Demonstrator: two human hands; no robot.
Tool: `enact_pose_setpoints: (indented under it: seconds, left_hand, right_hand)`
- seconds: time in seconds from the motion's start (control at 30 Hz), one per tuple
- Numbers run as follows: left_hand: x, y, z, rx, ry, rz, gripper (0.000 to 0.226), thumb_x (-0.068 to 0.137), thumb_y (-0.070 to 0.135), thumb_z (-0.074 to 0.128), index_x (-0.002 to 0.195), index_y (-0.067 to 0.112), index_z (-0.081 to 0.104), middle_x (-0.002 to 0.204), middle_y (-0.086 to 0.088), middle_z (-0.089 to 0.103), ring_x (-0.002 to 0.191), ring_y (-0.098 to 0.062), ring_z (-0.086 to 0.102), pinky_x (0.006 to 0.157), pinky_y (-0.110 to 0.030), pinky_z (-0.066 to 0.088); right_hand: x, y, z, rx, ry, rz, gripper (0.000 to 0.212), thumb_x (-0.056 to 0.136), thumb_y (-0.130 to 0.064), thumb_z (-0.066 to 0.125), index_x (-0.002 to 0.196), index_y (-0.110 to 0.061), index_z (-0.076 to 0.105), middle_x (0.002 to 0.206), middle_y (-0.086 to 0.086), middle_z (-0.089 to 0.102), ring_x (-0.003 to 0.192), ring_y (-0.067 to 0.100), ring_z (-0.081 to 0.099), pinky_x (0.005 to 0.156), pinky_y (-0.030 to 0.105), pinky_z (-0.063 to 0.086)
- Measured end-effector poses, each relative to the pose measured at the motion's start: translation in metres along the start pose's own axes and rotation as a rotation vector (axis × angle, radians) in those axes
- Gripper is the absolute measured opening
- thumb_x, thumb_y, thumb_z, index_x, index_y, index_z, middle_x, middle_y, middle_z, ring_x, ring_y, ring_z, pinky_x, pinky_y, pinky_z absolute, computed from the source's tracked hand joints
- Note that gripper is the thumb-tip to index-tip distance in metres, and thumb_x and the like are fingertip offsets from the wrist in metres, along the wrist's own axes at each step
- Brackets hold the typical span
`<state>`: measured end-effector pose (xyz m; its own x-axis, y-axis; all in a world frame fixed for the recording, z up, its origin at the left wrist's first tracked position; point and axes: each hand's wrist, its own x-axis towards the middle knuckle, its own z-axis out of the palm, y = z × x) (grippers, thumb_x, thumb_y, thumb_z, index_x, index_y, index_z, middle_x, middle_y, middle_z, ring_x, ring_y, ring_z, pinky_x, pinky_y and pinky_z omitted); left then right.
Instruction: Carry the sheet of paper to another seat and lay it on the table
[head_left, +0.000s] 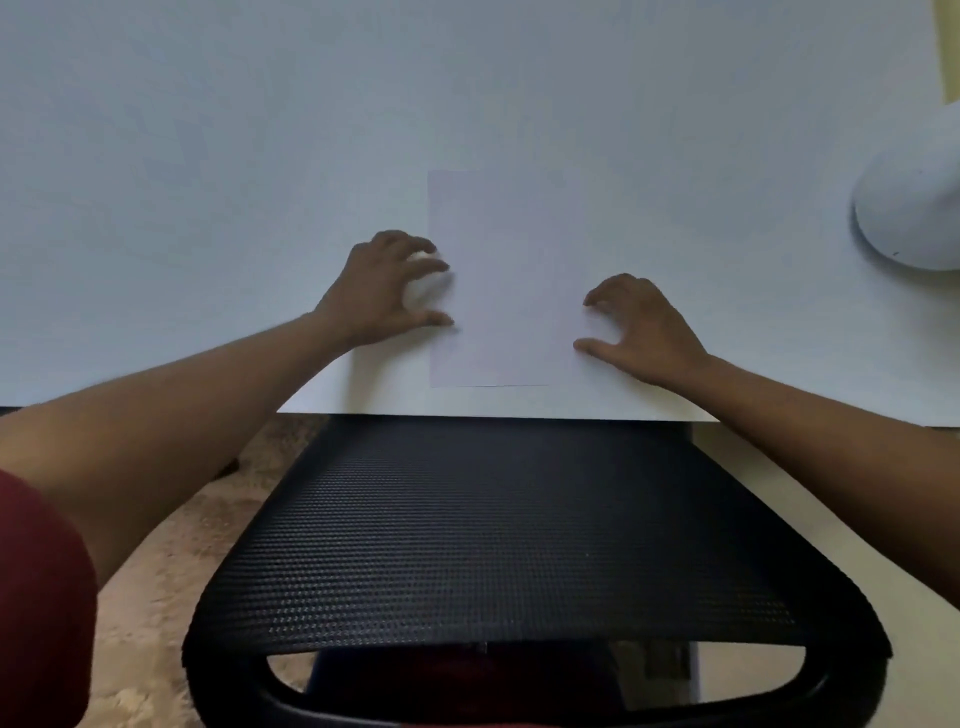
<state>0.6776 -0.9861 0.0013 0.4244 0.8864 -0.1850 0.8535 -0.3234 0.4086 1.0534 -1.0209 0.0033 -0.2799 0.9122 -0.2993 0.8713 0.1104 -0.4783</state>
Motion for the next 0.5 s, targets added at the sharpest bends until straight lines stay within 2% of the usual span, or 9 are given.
enact_pose_setpoints:
  seconds: [0.07, 0.13, 0.27, 0.4, 0.5]
  left_hand:
    - [-0.007, -0.001, 0.004, 0.14, -0.07, 0.089, 0.102, 0.076, 0.096, 0.048, 0.151, 0.029, 0.061, 0.162, 0.0, 0.051, 0.152, -0.036, 0.04, 0.119, -0.059, 0.035]
    - [-0.011, -0.002, 0.008, 0.227, -0.122, 0.099, 0.113, 0.073, 0.1, 0.039, 0.16, 0.028, 0.051, 0.172, 0.001, 0.039, 0.158, -0.036, 0.031, 0.122, -0.059, 0.029]
    - [-0.004, -0.007, 0.008, 0.223, -0.145, 0.057, 0.12, 0.071, 0.102, 0.037, 0.167, 0.03, 0.038, 0.18, 0.003, 0.024, 0.165, -0.032, 0.019, 0.128, -0.06, 0.019]
    - [0.007, -0.016, 0.002, 0.223, -0.144, 0.081, 0.115, 0.074, 0.1, 0.051, 0.167, 0.033, 0.038, 0.18, 0.0, 0.023, 0.165, -0.03, 0.019, 0.125, -0.061, 0.019]
    - [0.016, -0.019, -0.004, 0.227, -0.159, 0.078, 0.116, 0.072, 0.102, 0.046, 0.167, 0.035, 0.035, 0.18, 0.001, 0.021, 0.166, -0.027, 0.017, 0.124, -0.062, 0.019]
  right_hand:
    - [-0.002, 0.004, 0.001, -0.145, -0.106, -0.093, 0.073, 0.086, -0.054, 0.084, 0.149, -0.028, 0.058, 0.16, -0.003, 0.051, 0.143, 0.029, 0.045, 0.117, 0.05, 0.04]
    - [-0.001, 0.004, 0.003, -0.229, -0.167, -0.132, 0.084, 0.087, -0.062, 0.079, 0.159, -0.031, 0.048, 0.172, -0.006, 0.037, 0.155, 0.031, 0.031, 0.123, 0.054, 0.03]
    - [0.008, -0.001, 0.002, -0.25, -0.164, -0.134, 0.086, 0.088, -0.065, 0.076, 0.162, -0.033, 0.045, 0.175, -0.006, 0.032, 0.159, 0.033, 0.026, 0.125, 0.056, 0.026]
    - [0.018, -0.005, 0.0, -0.239, -0.162, -0.1, 0.087, 0.087, -0.063, 0.078, 0.161, -0.033, 0.044, 0.175, -0.007, 0.031, 0.159, 0.032, 0.025, 0.125, 0.054, 0.025]
    - [0.024, -0.006, -0.001, -0.242, -0.156, -0.092, 0.087, 0.088, -0.062, 0.077, 0.162, -0.032, 0.043, 0.176, -0.007, 0.029, 0.16, 0.031, 0.025, 0.126, 0.054, 0.025]
